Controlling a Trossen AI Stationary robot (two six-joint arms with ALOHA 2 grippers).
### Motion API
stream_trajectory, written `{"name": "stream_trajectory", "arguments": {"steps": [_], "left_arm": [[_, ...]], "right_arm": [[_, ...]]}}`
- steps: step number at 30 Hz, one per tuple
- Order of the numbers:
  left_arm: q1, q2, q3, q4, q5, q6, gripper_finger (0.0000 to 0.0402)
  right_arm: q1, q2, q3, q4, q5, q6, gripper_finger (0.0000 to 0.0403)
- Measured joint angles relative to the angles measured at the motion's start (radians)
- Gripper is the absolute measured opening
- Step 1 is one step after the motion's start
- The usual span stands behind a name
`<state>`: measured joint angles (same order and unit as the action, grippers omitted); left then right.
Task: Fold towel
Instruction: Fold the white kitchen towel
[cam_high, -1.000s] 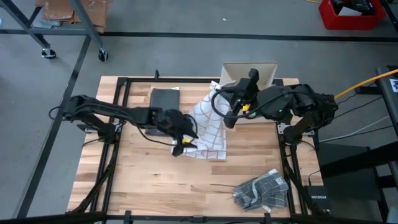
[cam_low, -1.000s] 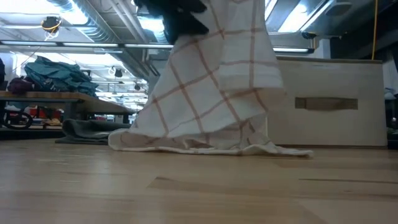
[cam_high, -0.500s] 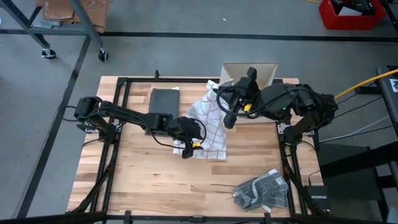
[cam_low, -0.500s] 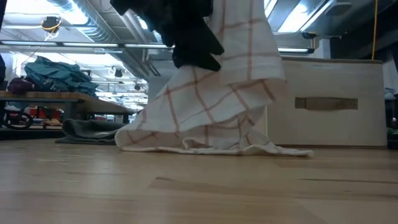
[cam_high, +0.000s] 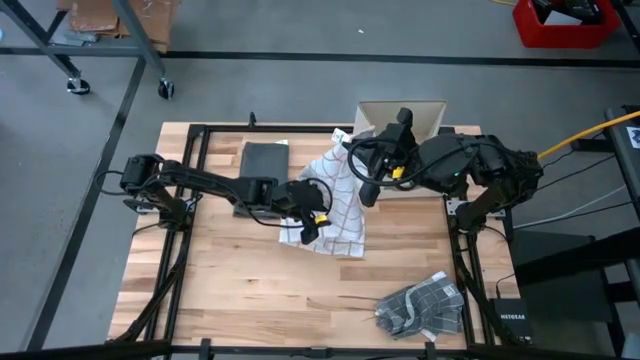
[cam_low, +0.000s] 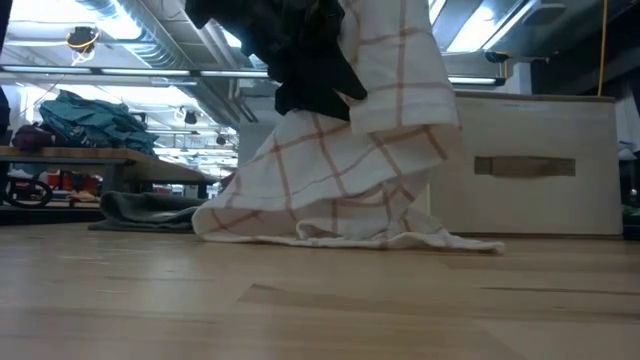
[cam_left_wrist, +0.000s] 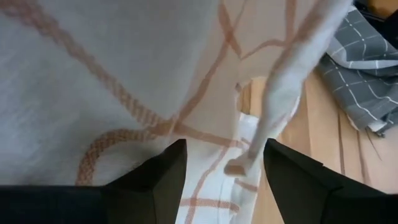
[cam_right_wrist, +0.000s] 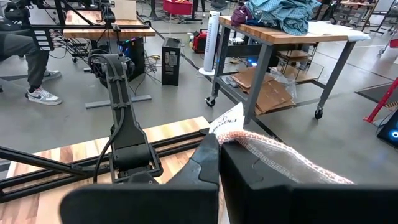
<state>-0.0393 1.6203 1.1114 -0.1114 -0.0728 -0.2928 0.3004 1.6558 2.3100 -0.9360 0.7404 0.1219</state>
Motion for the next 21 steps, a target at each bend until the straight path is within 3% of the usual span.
{"name": "stream_trajectory", "arguments": {"steps": [15,21], "left_arm": [[-0.041,0.038,0.0,0.097,0.044,0.064,0.0189],[-0.054,0.051,0.0,0.092,0.044,0.05,0.0107]], "right_arm": [[0.0,0.0,0.0,0.048,0.0,-0.027,0.0005],[0.0,0.0,0.0,0.052,0.003,-0.052,0.0005]]}}
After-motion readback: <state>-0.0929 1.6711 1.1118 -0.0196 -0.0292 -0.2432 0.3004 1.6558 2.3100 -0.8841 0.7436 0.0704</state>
